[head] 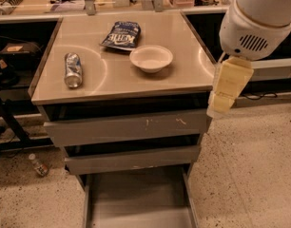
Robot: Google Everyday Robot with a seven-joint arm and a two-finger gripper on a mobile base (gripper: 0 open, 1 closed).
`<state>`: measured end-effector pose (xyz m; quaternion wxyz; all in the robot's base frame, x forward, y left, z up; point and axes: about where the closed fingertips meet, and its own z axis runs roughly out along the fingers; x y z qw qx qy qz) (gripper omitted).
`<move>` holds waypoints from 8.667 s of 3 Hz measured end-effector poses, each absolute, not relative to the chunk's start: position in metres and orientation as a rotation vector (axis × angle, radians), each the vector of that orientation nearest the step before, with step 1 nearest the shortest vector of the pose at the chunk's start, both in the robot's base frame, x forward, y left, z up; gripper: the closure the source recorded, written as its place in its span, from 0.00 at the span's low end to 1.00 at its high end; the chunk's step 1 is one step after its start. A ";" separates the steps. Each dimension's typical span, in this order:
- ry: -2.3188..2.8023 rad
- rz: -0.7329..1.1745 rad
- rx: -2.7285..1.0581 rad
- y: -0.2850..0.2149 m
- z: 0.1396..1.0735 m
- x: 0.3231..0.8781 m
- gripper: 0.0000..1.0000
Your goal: Place redbull can into bottom drawer
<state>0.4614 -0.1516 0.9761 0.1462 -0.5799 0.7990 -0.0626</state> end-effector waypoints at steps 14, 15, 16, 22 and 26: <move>2.513 0.341 -1.426 0.174 0.922 0.634 0.00; 2.541 0.321 -1.394 0.188 0.919 0.655 0.00; 2.577 0.301 -1.332 0.199 0.908 0.685 0.00; 2.686 0.300 -1.191 0.223 0.824 0.711 0.00; 2.729 0.288 -1.222 0.221 0.798 0.693 0.65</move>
Offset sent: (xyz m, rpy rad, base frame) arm -0.0040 0.0864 -0.0086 0.2029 0.0224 -0.0213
